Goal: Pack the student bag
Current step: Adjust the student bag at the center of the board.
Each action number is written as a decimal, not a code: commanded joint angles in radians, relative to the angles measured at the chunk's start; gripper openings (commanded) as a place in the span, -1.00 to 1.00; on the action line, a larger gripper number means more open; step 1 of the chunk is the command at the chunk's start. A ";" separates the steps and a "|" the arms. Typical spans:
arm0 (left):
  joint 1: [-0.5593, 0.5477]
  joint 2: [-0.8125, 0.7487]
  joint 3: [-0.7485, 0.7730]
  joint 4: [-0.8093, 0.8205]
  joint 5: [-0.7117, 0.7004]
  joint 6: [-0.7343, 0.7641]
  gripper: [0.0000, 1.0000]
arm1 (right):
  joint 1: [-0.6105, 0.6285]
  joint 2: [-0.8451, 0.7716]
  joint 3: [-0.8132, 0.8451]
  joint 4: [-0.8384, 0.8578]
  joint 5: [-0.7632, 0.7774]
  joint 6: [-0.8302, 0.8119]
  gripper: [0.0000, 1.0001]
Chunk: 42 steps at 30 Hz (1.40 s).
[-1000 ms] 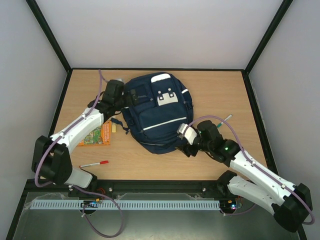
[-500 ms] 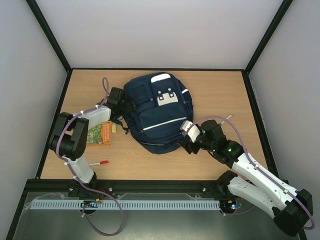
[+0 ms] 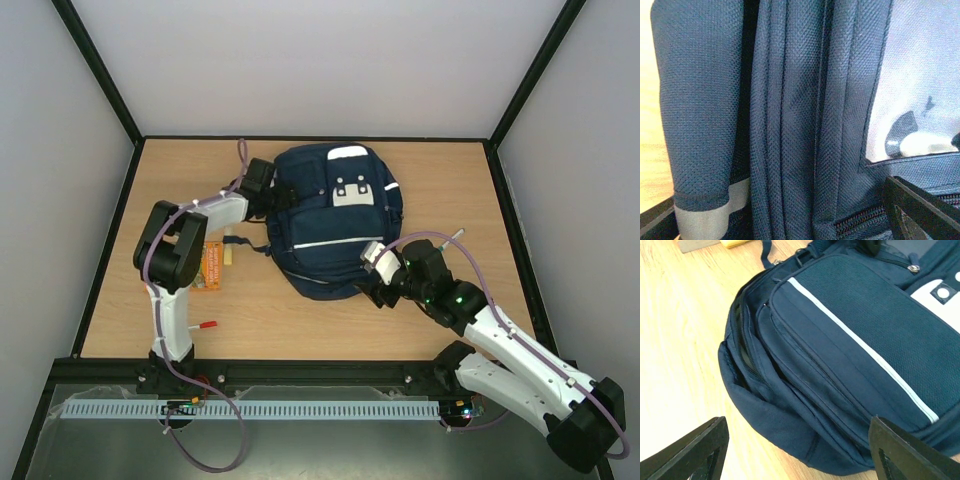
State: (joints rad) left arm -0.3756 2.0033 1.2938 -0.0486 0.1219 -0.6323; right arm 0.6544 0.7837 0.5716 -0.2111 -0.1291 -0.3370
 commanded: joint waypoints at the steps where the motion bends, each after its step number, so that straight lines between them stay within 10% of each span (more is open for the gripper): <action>1: -0.061 0.068 0.106 -0.031 0.088 0.027 0.80 | -0.007 0.002 -0.016 -0.001 -0.001 -0.007 0.54; 14: -0.091 -0.245 0.055 -0.209 0.086 0.082 0.99 | -0.016 -0.019 -0.016 -0.001 -0.004 -0.011 0.54; 24: -0.068 -0.567 -0.142 -0.367 -0.180 0.211 0.99 | -0.016 -0.045 -0.016 -0.009 -0.026 -0.016 0.54; 32: 0.123 -0.778 -0.368 -0.341 -0.108 0.199 0.99 | -0.016 -0.075 -0.019 -0.009 -0.028 -0.019 0.55; 36: 0.205 -0.794 -0.370 -0.487 -0.358 -0.016 0.99 | -0.016 -0.079 -0.018 -0.013 -0.035 -0.020 0.55; 42: 0.471 -0.677 -0.394 -0.480 -0.066 0.099 0.98 | -0.016 -0.090 -0.019 -0.014 -0.035 -0.023 0.55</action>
State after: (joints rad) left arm -0.0151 1.2728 0.9184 -0.4965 -0.0505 -0.5648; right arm 0.6415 0.7151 0.5648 -0.2119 -0.1501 -0.3550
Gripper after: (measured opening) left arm 0.992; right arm 0.774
